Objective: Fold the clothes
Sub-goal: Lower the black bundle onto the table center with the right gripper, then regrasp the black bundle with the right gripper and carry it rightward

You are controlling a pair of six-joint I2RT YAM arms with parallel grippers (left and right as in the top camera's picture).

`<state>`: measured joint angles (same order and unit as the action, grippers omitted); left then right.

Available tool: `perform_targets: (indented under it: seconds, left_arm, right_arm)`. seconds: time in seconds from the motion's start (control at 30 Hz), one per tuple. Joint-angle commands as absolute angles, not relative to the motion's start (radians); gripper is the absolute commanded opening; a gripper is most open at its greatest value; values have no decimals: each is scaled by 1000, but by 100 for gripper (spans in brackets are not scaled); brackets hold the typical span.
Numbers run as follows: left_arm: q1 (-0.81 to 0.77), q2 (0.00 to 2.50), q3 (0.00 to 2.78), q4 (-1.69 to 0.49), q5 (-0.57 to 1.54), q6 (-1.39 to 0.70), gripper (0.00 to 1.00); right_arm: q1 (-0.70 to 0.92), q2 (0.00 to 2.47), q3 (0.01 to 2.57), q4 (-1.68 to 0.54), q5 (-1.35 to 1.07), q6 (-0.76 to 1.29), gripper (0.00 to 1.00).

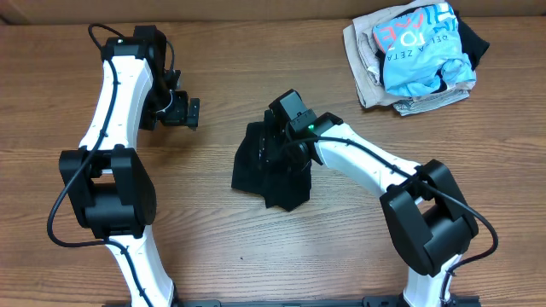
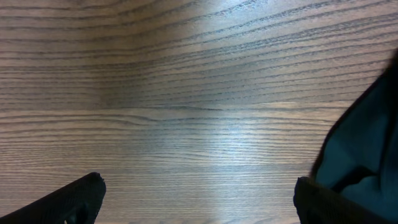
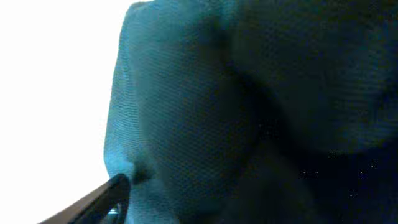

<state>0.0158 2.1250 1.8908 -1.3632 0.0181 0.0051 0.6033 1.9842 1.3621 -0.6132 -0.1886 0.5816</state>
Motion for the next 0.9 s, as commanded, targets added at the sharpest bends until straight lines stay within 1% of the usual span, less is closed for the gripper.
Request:
perform_targets:
  seconds: [0.0, 0.13, 0.2, 0.27, 0.3, 0.47, 0.6, 0.77, 0.83, 0.87]
  left_arm:
    - [19, 2119, 1886, -1360, 26, 0, 100]
    - [19, 2119, 1886, -1359, 26, 1, 100]
    - [19, 2119, 1886, -1354, 26, 15, 100]
    - [19, 2119, 1886, -1351, 25, 37, 100]
    - [19, 2119, 1886, -1350, 26, 46, 100]
    - [19, 2119, 1886, -1349, 26, 46, 100]
    - [19, 2119, 1886, -1350, 26, 46, 100]
    - [19, 2119, 1886, -1350, 26, 46, 100]
    - [19, 2119, 1886, -1350, 26, 46, 100]
    - [19, 2119, 1886, -1350, 26, 46, 100]
  right_arm:
    - [569, 2025, 1393, -702, -189, 556, 79]
    - [550, 1965, 1498, -854, -178, 529, 86]
    - [546, 1938, 1551, -954, -147, 580, 91]
    - [545, 1921, 1571, -1022, -127, 624, 99]
    - [543, 1915, 1571, -1048, -128, 634, 100]
    - [536, 1931, 1565, -1176, -125, 631, 100]
    - [547, 1932, 1520, -1215, -124, 588, 100]
    - [557, 1932, 1404, -1180, -103, 519, 100]
    - [557, 1932, 1341, -1129, -46, 519, 100]
    - [556, 1932, 1300, -1097, 30, 519, 100]
